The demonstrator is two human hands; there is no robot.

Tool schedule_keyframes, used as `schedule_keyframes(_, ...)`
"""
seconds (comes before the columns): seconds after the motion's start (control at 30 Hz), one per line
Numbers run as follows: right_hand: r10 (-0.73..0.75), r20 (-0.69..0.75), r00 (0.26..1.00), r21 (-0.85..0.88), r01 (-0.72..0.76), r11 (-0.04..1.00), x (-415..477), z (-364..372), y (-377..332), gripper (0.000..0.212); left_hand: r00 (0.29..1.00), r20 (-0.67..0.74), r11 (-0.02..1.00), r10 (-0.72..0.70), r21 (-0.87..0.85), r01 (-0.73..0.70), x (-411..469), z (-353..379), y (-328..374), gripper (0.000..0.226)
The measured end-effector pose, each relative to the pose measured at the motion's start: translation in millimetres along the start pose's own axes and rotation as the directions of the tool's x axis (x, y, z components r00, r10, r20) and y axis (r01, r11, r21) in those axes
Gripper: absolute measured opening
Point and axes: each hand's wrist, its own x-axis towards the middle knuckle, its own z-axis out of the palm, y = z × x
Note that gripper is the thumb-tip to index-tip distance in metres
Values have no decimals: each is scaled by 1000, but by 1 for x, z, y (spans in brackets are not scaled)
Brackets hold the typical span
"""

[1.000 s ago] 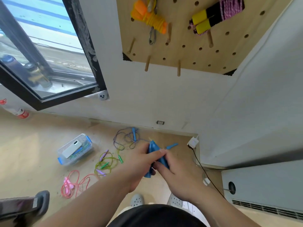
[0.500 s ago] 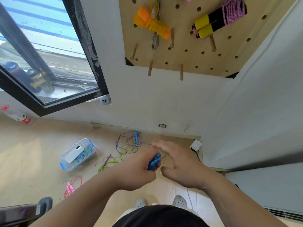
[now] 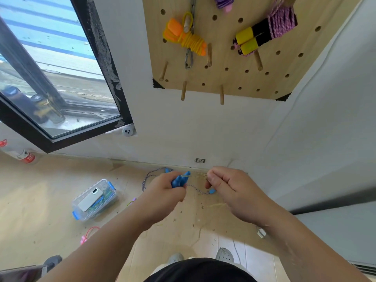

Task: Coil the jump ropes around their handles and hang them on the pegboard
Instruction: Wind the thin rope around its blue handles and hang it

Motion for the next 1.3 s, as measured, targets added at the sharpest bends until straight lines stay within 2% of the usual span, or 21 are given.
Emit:
schedule_keyframes(0.07, 17, -10, 1000, 0, -17, 1000, -2, 6, -2, 29, 1000, 30, 996, -3, -94, 6, 0, 1, 4, 15)
schedule_keyframes(0.13, 43, 0, 999, 43, -43, 998, -5, 12, -1, 33, 1000, 29, 994, -4, -107, 7, 0, 4, 2, 35)
schedule_keyframes(0.23, 73, 36, 997, 83, -76, 994, -10, 22, 1, 34, 998, -56, 973, -31, -232, 17, 2, 10, 1, 32)
schedule_keyframes(0.3, 79, 36, 996, 105, -82, 991, -12, 28, 1, 33, 998, -22, 890, -55, -455, 39, 1, 13, 1, 30)
schedule_keyframes(0.37, 73, 24, 997, 104, -75, 992, -13, 31, 0, 32, 998, 43, 753, -41, -656, 59, 0, 12, 1, 20)
schedule_keyframes(0.43, 81, 13, 997, 95, -81, 992, -14, 32, 0, 32, 997, 73, 731, -15, -680, 60, -2, 9, -2, 20)
schedule_keyframes(0.5, 114, -20, 993, 129, -110, 985, -15, 31, 1, 34, 998, 56, 809, -10, -587, 41, -3, 8, -7, 21)
schedule_keyframes(0.6, 153, -95, 984, 297, -119, 947, -16, 25, 0, 36, 999, -32, 951, 3, -309, -13, -6, 10, -20, 17)
schedule_keyframes(0.7, 163, -115, 980, 297, -123, 947, -15, 21, 0, 37, 999, -41, 999, 2, -45, -4, -9, 9, -35, 4)
schedule_keyframes(0.77, 172, -97, 980, 261, -142, 955, -15, 23, 3, 39, 998, -59, 994, 0, 106, 7, -10, 9, -45, 26)
schedule_keyframes(0.83, 162, -75, 984, 196, -145, 970, -16, 24, 5, 38, 995, -97, 993, -4, 114, 15, -12, 7, -47, 37)
schedule_keyframes(0.87, 155, -57, 986, 163, -144, 976, -17, 24, 6, 36, 995, -95, 998, -16, 54, 21, -13, 5, -46, 35)
schedule_keyframes(0.93, 150, -10, 989, 125, -148, 981, -18, 24, 4, 29, 997, -62, 979, -49, -201, 36, -14, 3, -43, 29)
schedule_keyframes(1.0, 153, 39, 987, 120, -157, 980, -18, 28, 0, 26, 996, -33, 890, -77, -453, 53, -15, 4, -38, 26)
schedule_keyframes(1.1, 160, 110, 981, 132, -174, 976, -20, 37, -8, 26, 993, -19, 722, -119, -688, 73, -16, 7, -29, 27)
schedule_keyframes(1.2, 83, 147, 986, 76, -95, 993, -24, 51, -21, 27, 982, -27, 606, -189, -790, 95, -15, 14, -19, 45)
schedule_keyframes(1.3, 27, 136, 990, 17, -30, 999, -24, 57, -28, 28, 971, -80, 600, -224, -797, 72, -13, 16, -15, 45)
